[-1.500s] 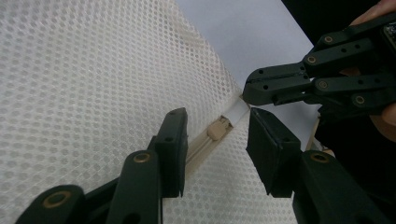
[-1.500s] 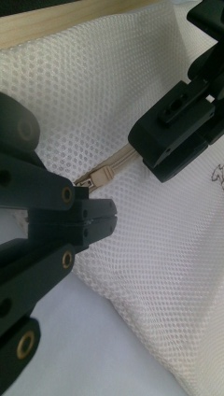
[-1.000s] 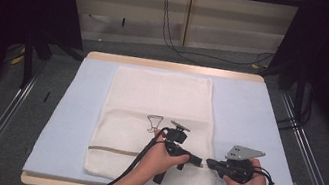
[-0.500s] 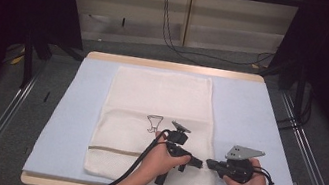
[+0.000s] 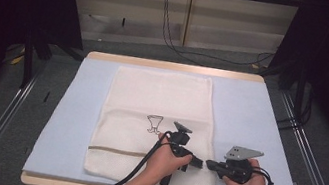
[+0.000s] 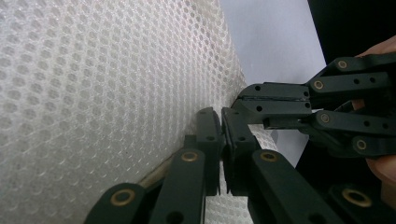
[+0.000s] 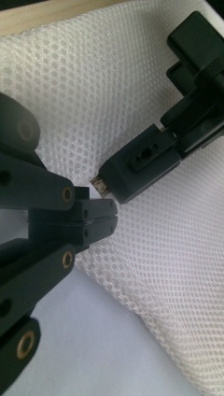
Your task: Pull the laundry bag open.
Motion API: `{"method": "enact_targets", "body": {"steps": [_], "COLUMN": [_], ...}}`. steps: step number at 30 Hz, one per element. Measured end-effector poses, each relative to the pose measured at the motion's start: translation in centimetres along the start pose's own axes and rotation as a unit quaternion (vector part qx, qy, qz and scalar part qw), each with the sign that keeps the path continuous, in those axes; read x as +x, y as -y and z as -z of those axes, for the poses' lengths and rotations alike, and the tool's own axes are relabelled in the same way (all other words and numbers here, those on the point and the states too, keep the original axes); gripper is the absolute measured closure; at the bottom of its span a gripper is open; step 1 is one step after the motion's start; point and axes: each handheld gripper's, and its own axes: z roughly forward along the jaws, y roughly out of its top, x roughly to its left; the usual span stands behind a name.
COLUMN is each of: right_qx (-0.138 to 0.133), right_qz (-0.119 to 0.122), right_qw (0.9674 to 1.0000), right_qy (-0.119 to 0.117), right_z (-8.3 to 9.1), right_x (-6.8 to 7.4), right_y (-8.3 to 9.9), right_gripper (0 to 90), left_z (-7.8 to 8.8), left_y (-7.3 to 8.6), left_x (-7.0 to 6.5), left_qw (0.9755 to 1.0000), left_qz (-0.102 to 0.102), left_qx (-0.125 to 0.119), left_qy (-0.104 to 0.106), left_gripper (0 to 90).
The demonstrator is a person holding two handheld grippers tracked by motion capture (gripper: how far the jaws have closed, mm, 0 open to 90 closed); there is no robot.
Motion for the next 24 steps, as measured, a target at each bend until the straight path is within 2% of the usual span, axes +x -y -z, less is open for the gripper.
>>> {"method": "enact_targets", "body": {"steps": [2, 3, 4, 5, 6, 8, 16, 21, 24], "right_qx": [0.002, 0.003, 0.002, 0.000, -0.001, -0.002, -0.002, -0.004, -0.004], "right_qz": [0.008, 0.008, 0.003, -0.009, -0.011, -0.013, -0.007, -0.007, -0.008], "right_qw": [1.0000, 1.0000, 1.0000, 1.0000, 0.9999, 0.9999, 1.0000, 1.0000, 1.0000], "right_qy": [0.004, 0.004, 0.003, 0.001, 0.001, 0.001, 0.002, 0.002, 0.003], "right_z": [0.0, 0.0, 0.0, 0.0, 0.0, 0.0, 0.0, 0.0, 0.0], "right_x": [0.2, 0.2, 0.1, 0.0, 0.0, 0.0, 0.1, 0.0, 0.0], "right_y": [0.0, 0.0, 0.0, 0.1, 0.1, 0.2, 0.2, 0.2, 0.2], "right_gripper": [90.0, 90.0, 90.0, 90.0, 90.0, 90.0, 90.0, 90.0, 90.0], "left_z": [0.1, 0.1, 0.2, 0.4, 0.5, 0.9, 2.2, 3.2, 3.9], "left_y": [0.1, 0.0, 0.0, 0.0, -0.1, -0.1, 0.1, 0.2, 0.2], "left_x": [-0.1, 0.0, 0.2, 0.2, 0.2, 0.3, 0.8, 1.1, 1.3], "left_qw": [1.0000, 1.0000, 0.9999, 0.9999, 0.9999, 1.0000, 0.9999, 1.0000, 0.9999], "left_qz": [0.005, 0.009, 0.013, 0.015, 0.017, 0.007, 0.011, 0.002, 0.007], "left_qx": [-0.001, 0.000, 0.001, 0.004, 0.001, 0.004, -0.002, -0.006, -0.008], "left_qy": [-0.003, 0.004, 0.008, 0.005, 0.003, 0.000, 0.010, 0.004, 0.004], "left_gripper": [87.2, 87.2, 87.2, 87.3, 87.3, 87.3, 87.3, 87.3, 87.3]}}
